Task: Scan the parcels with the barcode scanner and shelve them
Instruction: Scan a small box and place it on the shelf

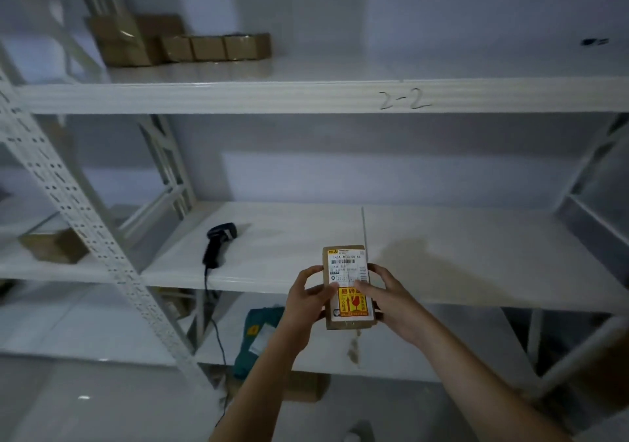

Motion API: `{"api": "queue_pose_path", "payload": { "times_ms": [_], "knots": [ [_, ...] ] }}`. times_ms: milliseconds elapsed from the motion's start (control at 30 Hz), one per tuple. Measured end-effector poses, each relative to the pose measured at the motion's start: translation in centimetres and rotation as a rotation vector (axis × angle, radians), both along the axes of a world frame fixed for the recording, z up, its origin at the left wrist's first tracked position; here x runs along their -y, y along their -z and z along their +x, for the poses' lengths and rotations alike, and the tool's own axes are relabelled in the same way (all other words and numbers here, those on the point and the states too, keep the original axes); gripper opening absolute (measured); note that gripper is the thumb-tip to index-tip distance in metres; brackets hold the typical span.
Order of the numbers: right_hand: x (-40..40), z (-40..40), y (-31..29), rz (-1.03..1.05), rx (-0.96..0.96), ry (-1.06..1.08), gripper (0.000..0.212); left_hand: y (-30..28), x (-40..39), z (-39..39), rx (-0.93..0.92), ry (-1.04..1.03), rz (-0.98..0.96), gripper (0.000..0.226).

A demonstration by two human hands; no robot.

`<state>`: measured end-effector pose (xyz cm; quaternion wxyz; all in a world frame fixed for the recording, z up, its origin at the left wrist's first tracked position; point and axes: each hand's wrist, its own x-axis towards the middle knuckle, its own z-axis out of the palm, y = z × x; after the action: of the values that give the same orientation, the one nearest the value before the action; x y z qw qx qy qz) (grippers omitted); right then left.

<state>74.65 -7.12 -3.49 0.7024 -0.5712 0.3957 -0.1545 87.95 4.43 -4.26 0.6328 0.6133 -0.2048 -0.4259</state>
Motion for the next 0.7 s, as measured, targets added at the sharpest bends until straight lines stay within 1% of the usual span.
{"api": "queue_pose_path", "payload": {
  "times_ms": [100, 233, 367, 467, 567, 700],
  "knots": [
    [2.2, 4.7, 1.0, 0.008, 0.000, -0.052, 0.049, 0.8, 1.7, 3.9, -0.009, -0.053, 0.027, 0.034],
    [6.1, 10.8, 2.1, 0.048, 0.023, -0.096, 0.056, 0.9, 4.9, 9.2, 0.002, -0.132, 0.072, 0.030],
    [9.6, 16.4, 2.7, 0.080, 0.014, -0.148, 0.063, 0.3, 7.5, 14.2, 0.029, -0.155, 0.126, 0.027],
    [11.9, 20.4, 3.5, 0.093, 0.002, -0.181, 0.066, 0.6, 8.8, 18.2, 0.082, -0.183, 0.186, 0.024],
    [13.2, 23.8, 4.6, 0.111, -0.035, -0.173, 0.066, 2.1, 8.9, 21.9, 0.152, -0.246, 0.281, 0.019],
    [13.3, 27.8, 5.6, 0.138, -0.093, -0.139, 0.060, 4.6, 8.0, 26.8, 0.218, -0.348, 0.391, 0.021]
  ]
}}
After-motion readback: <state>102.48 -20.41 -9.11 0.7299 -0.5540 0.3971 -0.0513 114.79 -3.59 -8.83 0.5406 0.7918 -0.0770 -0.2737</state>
